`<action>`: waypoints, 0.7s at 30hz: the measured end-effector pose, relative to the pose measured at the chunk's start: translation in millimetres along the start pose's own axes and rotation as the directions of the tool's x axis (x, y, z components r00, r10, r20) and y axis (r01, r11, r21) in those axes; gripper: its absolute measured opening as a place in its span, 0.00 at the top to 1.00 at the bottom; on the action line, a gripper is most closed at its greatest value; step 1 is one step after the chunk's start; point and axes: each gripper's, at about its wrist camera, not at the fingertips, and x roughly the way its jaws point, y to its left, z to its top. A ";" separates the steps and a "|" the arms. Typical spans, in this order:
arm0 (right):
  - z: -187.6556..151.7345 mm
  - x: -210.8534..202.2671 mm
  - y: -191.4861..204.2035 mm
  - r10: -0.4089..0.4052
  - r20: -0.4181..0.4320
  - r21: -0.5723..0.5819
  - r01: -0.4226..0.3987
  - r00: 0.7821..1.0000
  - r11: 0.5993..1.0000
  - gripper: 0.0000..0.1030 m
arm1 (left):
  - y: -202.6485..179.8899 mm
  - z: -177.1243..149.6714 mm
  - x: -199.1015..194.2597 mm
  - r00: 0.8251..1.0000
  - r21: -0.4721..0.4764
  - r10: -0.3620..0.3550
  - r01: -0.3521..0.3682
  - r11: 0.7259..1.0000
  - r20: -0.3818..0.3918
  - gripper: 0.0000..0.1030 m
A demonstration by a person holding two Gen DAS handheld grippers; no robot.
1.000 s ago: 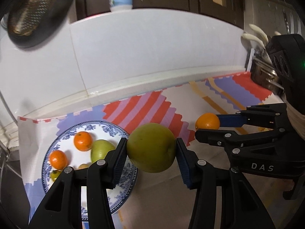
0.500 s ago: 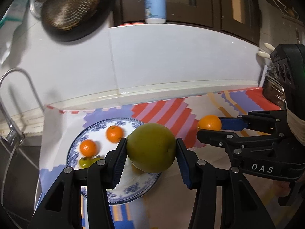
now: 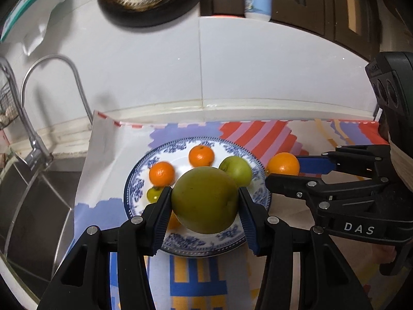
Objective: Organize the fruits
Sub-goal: 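Lower both fruits onto the plate and open both tools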
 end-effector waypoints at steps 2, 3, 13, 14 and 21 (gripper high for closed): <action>0.3 7.1 2.2 0.005 -0.010 -0.005 -0.005 1.000 1.000 0.64 | 2.7 -2.6 3.5 1.000 -0.009 -0.003 0.002 1.000 -0.012 0.52; -0.1 9.9 2.9 0.008 -0.016 -0.005 -0.008 1.000 1.000 0.64 | 3.9 -4.3 6.3 1.000 -0.013 -0.004 0.004 1.000 -0.019 0.52; -10.3 41.0 -4.8 0.000 -0.091 0.013 0.002 0.996 1.000 0.64 | 3.6 -16.8 35.3 0.995 -0.033 -0.027 0.024 0.999 -0.092 0.52; -10.8 43.4 -6.3 -0.002 -0.098 0.016 0.003 0.995 1.000 0.64 | 2.4 -17.4 38.5 0.995 -0.032 -0.027 0.024 0.999 -0.101 0.52; -8.8 54.9 -13.8 0.001 -0.114 0.032 0.003 0.993 0.999 0.64 | -0.4 -15.8 52.6 0.992 -0.033 -0.033 0.030 0.999 -0.121 0.52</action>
